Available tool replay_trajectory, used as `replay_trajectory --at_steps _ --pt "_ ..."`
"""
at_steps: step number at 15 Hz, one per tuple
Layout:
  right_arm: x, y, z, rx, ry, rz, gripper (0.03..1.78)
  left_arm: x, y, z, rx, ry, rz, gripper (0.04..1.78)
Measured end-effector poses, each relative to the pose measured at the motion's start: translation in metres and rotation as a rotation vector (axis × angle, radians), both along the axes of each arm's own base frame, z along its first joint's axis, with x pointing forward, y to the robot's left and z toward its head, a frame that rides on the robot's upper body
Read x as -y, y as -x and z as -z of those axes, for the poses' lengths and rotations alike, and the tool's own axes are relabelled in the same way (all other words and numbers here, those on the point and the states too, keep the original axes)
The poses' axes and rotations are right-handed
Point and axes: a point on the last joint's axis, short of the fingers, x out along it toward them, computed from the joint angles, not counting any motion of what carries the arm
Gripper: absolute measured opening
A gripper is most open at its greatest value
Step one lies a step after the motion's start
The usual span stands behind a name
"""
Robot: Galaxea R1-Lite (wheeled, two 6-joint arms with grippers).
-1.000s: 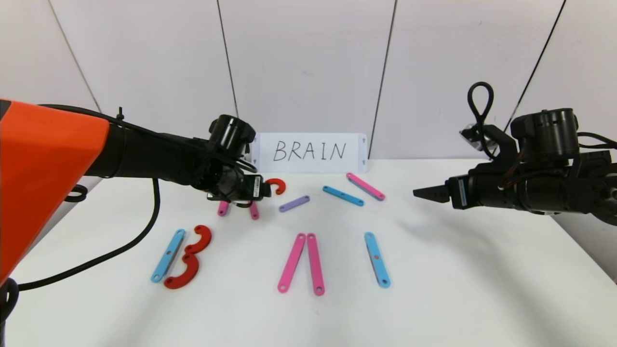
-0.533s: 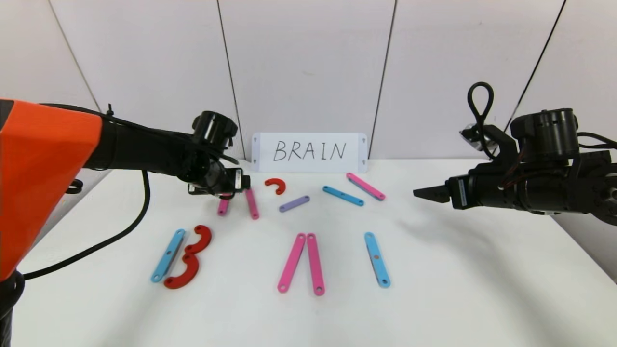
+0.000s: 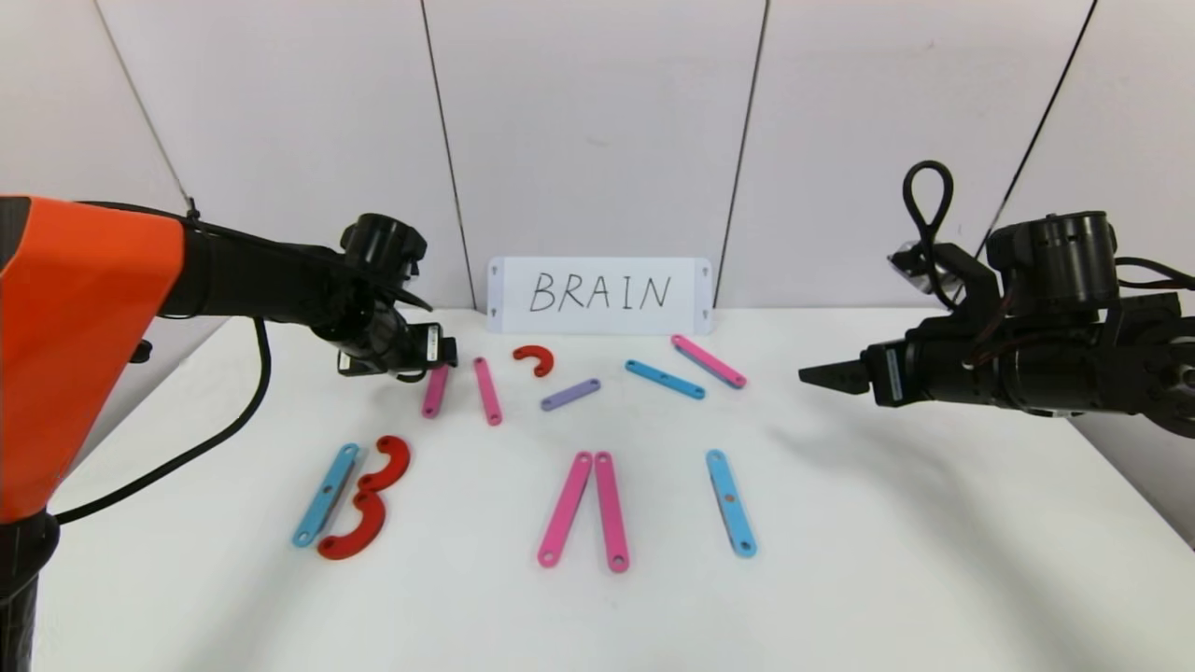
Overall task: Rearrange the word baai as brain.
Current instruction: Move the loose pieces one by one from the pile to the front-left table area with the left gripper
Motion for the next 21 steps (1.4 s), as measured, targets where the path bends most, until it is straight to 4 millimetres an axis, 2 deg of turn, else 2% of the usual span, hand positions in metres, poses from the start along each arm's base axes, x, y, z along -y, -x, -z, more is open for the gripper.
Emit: replay_trajectory --at_steps 9,11,14,19,21 --pt "-0.001 0.0 0.002 -0.007 0.002 -0.003 1.74 0.0 -0.016 0.03 -0.051 0.016 0.012 1.73" --pt "-0.001 0.0 0.003 -0.009 0.002 -0.004 1.74 0.002 -0.018 0.036 -0.061 0.011 0.013 1.65" --pt "-0.001 0.0 0.003 -0.01 0.003 -0.004 1.74 0.003 -0.019 0.039 -0.064 0.009 0.016 1.33" --pt "-0.003 0.001 0.004 -0.012 0.004 -0.009 1.74 0.005 -0.019 0.04 -0.066 0.009 0.019 0.47" --pt "-0.004 0.001 0.004 -0.012 0.004 -0.01 1.74 0.005 -0.019 0.04 -0.068 0.009 0.019 0.31"
